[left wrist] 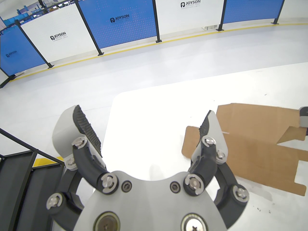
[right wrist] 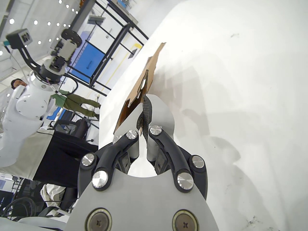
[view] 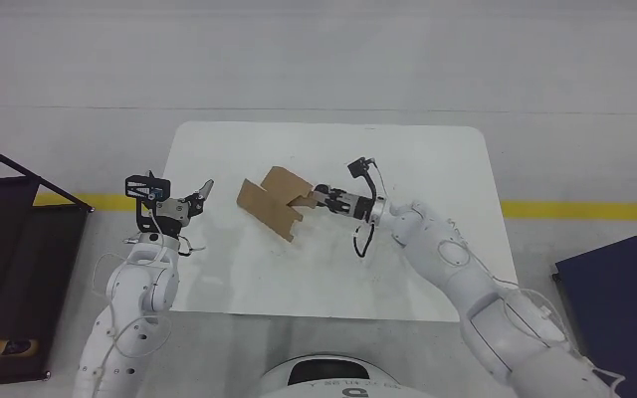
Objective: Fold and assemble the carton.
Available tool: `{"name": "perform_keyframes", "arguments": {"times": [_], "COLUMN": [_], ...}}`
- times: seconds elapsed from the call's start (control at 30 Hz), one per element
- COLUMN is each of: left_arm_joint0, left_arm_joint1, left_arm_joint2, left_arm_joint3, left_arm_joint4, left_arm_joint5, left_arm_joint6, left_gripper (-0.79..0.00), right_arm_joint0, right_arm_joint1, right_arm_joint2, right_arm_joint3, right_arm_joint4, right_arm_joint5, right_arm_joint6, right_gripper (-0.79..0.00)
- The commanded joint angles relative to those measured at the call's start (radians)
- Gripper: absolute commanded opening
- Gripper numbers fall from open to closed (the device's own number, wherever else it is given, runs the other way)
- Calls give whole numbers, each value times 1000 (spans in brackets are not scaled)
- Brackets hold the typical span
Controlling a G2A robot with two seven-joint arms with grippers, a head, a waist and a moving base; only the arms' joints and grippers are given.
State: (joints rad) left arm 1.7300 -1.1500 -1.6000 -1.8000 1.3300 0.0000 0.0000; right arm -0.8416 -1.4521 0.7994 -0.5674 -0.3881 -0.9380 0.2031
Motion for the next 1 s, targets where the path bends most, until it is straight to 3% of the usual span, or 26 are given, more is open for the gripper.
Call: {"name": "perform_keyframes", "arguments": {"times": [0.0, 0.33, 0.43, 0.57, 0.77, 0.97], "left_arm_joint0": [0, 0, -20, -67, -105, -144], "left_arm_joint1": [0, -1, -9, -14, -17, -19], "left_arm_joint2": [0, 3, -3, -12, 17, 28], "left_arm_joint3": [0, 5, 78, 186, 252, 309], "left_arm_joint4": [0, -26, -240, -550, -978, -1483], "left_arm_joint5": [0, -7, -56, -186, -386, -424], "left_arm_joint6": [0, -3, -68, -229, -465, -724], "left_gripper": [0, 0, 0, 0, 0, 0], "right_arm_joint0": [-19, -220, -290, -359, -406, -413], "right_arm_joint1": [15, 94, 112, 126, 134, 137], "right_arm_joint2": [22, 176, 225, 270, 296, 311], "right_arm_joint3": [-39, -372, -476, -582, -669, -684], "right_arm_joint4": [-31, -247, -322, -413, -495, -513], "right_arm_joint5": [-3, 61, 84, 119, 109, 78], "right_arm_joint6": [-51, -326, -400, -487, -578, -611], "right_gripper": [-785, -785, -785, -785, -785, -785]}}
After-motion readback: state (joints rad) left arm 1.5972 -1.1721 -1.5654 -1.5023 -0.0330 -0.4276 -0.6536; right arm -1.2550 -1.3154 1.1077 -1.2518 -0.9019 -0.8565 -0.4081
